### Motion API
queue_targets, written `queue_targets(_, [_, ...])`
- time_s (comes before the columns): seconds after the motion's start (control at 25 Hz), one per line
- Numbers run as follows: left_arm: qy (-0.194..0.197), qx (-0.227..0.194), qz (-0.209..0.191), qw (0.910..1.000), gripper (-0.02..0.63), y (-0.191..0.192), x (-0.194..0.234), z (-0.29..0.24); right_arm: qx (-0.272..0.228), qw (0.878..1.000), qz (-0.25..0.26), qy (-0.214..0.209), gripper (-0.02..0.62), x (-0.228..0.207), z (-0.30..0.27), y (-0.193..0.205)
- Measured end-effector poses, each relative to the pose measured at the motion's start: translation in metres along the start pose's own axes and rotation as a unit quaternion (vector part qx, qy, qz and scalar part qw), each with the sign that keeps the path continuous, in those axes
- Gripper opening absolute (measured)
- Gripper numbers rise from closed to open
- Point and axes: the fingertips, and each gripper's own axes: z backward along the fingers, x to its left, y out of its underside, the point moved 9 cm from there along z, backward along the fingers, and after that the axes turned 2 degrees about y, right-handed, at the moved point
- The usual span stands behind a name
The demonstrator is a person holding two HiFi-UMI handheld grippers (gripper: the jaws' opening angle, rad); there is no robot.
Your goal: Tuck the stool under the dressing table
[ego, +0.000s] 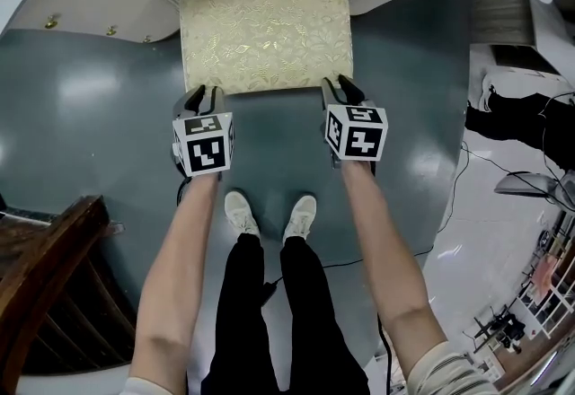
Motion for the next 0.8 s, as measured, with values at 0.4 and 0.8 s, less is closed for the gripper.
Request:
queue_targets(0.4, [0.01, 0.004, -0.023, 0.9997, 0.08, -0.013, 0.008, -0.011, -0.002, 1.0, 0.0, 0.001, 0.124, 0.0, -0.011, -0.011])
queue_targets(0.8, [0.001, 0.007, -0.039, 0.9992, 0.08, -0.041, 0.021, -0.026, 0.003, 1.0, 0.012, -0.01, 0.124, 0.0, -0.028, -0.037])
